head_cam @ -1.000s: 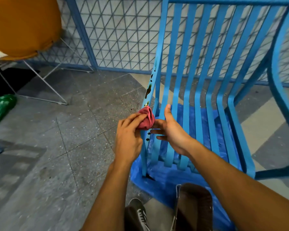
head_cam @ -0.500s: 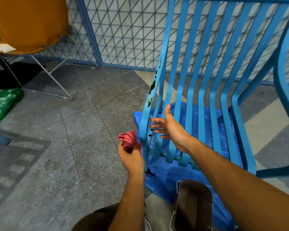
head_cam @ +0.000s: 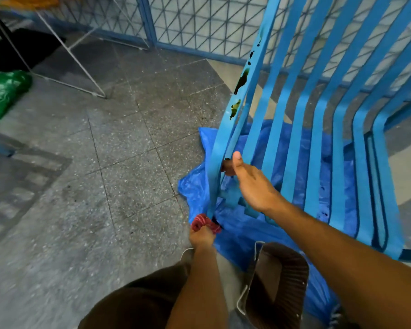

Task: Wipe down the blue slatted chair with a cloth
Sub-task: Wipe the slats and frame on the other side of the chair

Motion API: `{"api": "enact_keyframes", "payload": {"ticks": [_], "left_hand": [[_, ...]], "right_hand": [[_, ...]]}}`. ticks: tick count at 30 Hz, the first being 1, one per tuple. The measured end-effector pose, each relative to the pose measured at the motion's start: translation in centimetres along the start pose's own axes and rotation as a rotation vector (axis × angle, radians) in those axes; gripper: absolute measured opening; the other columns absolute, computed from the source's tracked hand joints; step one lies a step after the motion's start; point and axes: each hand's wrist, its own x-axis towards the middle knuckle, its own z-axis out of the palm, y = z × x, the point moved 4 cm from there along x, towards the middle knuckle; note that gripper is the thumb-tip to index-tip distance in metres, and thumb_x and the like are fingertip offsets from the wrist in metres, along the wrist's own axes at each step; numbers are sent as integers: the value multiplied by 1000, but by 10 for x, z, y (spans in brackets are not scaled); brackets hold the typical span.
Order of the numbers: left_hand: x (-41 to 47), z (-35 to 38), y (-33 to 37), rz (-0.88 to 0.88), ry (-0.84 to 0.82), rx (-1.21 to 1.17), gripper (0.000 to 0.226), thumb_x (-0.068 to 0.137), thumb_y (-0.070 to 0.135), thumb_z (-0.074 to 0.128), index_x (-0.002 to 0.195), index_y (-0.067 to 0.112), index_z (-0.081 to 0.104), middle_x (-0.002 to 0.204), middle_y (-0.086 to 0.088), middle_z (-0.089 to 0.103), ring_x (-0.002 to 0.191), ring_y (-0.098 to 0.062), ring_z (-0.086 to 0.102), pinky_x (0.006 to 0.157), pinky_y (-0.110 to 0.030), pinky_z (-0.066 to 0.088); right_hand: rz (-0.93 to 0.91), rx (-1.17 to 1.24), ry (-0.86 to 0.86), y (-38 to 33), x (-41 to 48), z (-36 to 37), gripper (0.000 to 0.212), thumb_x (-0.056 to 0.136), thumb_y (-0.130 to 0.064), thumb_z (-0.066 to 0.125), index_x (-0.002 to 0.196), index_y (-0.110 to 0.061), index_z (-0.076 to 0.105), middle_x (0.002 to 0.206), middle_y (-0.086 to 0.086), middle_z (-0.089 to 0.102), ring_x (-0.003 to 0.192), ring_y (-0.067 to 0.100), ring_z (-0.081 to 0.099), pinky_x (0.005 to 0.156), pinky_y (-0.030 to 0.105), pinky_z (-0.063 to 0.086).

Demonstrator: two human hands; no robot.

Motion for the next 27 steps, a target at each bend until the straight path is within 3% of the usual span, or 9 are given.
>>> {"api": "enact_keyframes", "payload": {"ticks": [2,5,8,11,14,17,19,22,27], "left_hand": [[18,2,-5,26,9,83,35,93,-18,39,76,10,49,85,-22,53,75,-30,54,40,-18,45],[36,12,-4,65,-24,201,29,91,-18,35,79,4,50,84,-27,56,57,-27,48,36,-17,40],[58,18,-2,78,-23,179,30,83,-23,32,79,-2,53,79,-29,52,55,-26,44,37,-20,39],[80,16,-6,9,-28,217,27,94,-7,46,79,14,55,79,-15,60,72,-25,58,66,-31,53],[87,23,-15,-79,-68,235,16,96,0,51,90,14,58,102,-27,65,93,-33,68,84,-38,56],[86,34,-20,-85,-29,202,18,89,-6,56,105,-2,64,110,-34,66,104,-45,68,81,-41,54],[81,40,-18,-70,-23,117,21,79,-15,53,91,-2,63,88,-28,60,86,-37,63,71,-43,50],[67,42,-13,-123,-46,-92,35,79,-21,44,89,7,63,83,-18,55,72,-27,55,58,-34,49],[27,43,-3,-107,-106,-285,34,89,-12,53,107,12,70,88,-11,71,69,-20,67,69,-31,55]], "right_hand": [[-39,15,9,5,4,-4,74,86,-86,11,107,-51,72,117,-20,72,119,0,60,110,33,39],[-59,69,12,4,13,-10,70,85,-84,14,89,-52,76,98,-27,75,103,-12,65,95,13,40],[-35,97,-5,7,24,-13,73,90,-78,14,82,-45,79,93,-19,78,98,-6,69,93,18,39],[-19,88,-56,11,31,-15,75,96,-71,11,87,-43,80,95,-19,78,99,-7,68,92,19,35],[-9,101,-76,16,32,-17,75,100,-64,10,90,-40,80,97,-18,78,99,-8,68,91,19,35],[3,101,-75,21,32,-17,76,100,-64,9,92,-37,80,97,-17,78,100,-8,68,89,16,34],[10,81,-69,23,33,-16,77,98,-67,8,92,-39,79,97,-19,77,100,-11,66,88,14,33],[33,28,-78,24,34,-16,81,93,-76,5,90,-43,79,101,-27,74,109,-15,58,90,15,28],[66,4,-77,26,35,-14,85,82,-87,4,88,-46,78,101,-33,72,110,-19,54,94,15,29]]}}
